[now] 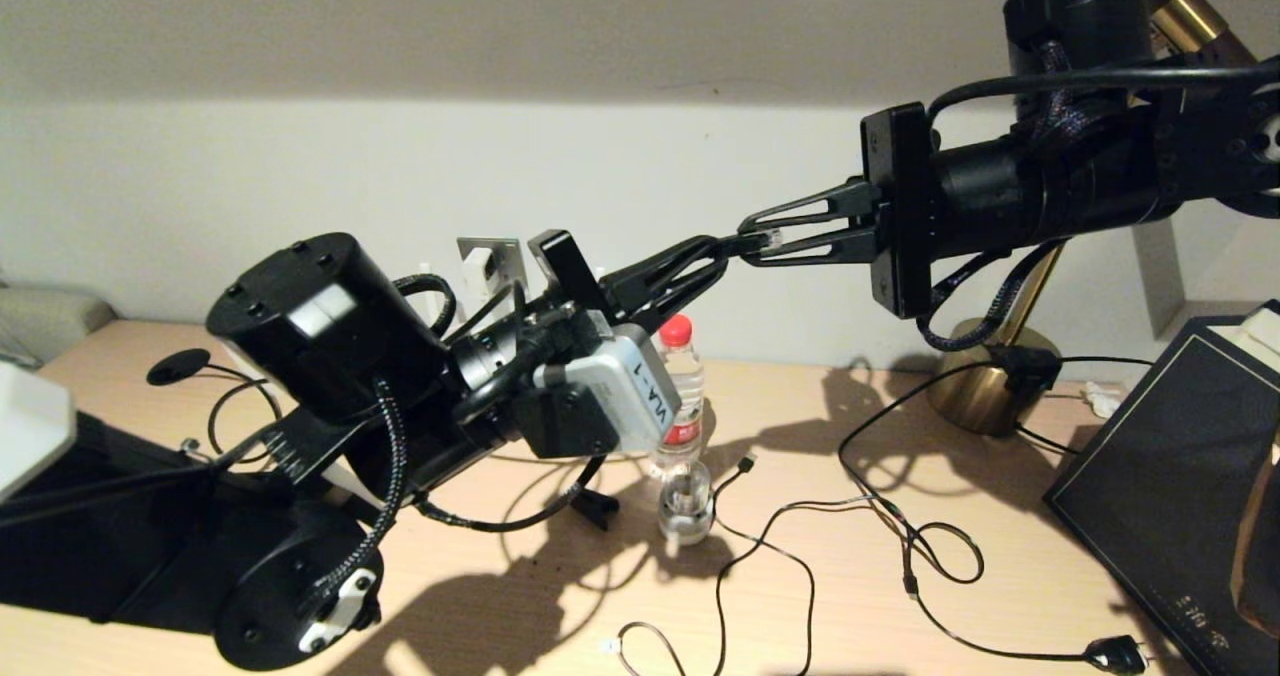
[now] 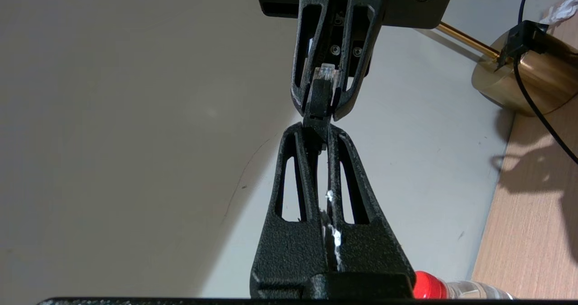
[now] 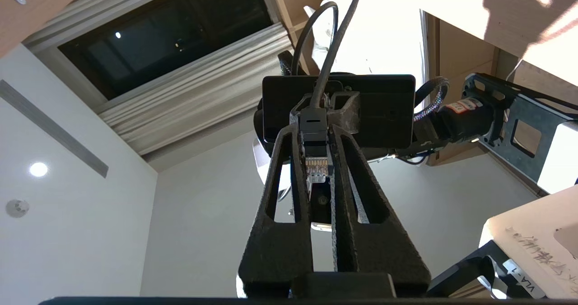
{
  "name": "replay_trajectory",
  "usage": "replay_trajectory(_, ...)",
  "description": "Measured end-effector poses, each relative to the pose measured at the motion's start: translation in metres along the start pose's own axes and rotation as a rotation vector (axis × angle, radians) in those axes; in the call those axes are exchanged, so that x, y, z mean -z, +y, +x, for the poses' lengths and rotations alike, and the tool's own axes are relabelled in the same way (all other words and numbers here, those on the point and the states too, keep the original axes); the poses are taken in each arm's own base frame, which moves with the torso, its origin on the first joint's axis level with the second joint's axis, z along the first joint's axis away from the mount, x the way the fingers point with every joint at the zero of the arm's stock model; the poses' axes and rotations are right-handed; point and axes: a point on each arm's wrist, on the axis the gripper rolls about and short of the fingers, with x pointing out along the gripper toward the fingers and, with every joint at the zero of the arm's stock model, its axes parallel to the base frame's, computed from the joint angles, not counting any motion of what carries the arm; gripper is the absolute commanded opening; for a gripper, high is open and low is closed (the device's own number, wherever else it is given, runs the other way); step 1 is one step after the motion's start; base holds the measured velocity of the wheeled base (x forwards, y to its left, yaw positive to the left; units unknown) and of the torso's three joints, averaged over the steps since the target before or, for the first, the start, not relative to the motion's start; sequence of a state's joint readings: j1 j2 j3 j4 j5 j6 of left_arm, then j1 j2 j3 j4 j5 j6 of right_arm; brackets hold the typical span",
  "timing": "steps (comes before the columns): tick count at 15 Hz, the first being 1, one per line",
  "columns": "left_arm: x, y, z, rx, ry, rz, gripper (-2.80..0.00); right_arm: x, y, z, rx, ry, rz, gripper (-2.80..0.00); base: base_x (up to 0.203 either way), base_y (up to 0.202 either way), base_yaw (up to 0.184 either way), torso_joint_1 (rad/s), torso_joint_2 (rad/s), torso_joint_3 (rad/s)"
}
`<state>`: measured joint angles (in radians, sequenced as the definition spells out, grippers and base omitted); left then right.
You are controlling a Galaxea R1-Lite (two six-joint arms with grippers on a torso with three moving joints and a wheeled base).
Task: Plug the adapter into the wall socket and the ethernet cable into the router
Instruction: Hand it to the other hand
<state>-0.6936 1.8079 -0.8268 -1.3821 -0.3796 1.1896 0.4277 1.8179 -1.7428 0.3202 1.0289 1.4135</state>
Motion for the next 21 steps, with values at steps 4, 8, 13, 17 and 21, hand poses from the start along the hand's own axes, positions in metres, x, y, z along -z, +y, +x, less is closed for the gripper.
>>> replay_trajectory(4, 0.0, -0.0001, 0.0, 0.0, 0.0, -0.022, -2.8, -0.0002, -0.0002, 0.0001, 0.0, 0.0, 0.001, -2.8, 0.0, 0.0, 0.0, 0.0, 0.0, 0.0)
replay_trajectory(8, -0.0004, -0.0004, 0.0002, 0.0, 0.002, -0.021, -2.8, -0.0004, -0.0003, 0.0002, 0.001, 0.0, 0.001, -2.8, 0.0, 0.0, 0.0, 0.0, 0.0, 0.0)
replay_trajectory(13, -0.0013, -0.0014, -0.0001, -0.002, 0.011, -0.036, 0.0, -0.0007, -0.0008, 0.0004, 0.002, -0.001, 0.004, -2.8, 0.0, 0.0, 0.0, 0.0, 0.0, 0.0)
replay_trajectory(17, -0.0021, -0.0015, 0.0005, -0.002, 0.008, -0.035, 0.0, -0.0008, -0.0012, 0.0006, 0.003, 0.0, 0.005, -2.8, 0.0, 0.0, 0.0, 0.0, 0.0, 0.0)
replay_trajectory(21, -0.0026, 0.0008, 0.0017, -0.03, -0.003, -0.022, 0.0, -0.0009, -0.0017, 0.0007, 0.004, 0.001, 0.007, -2.8, 0.0, 0.0, 0.0, 0.0, 0.0, 0.0)
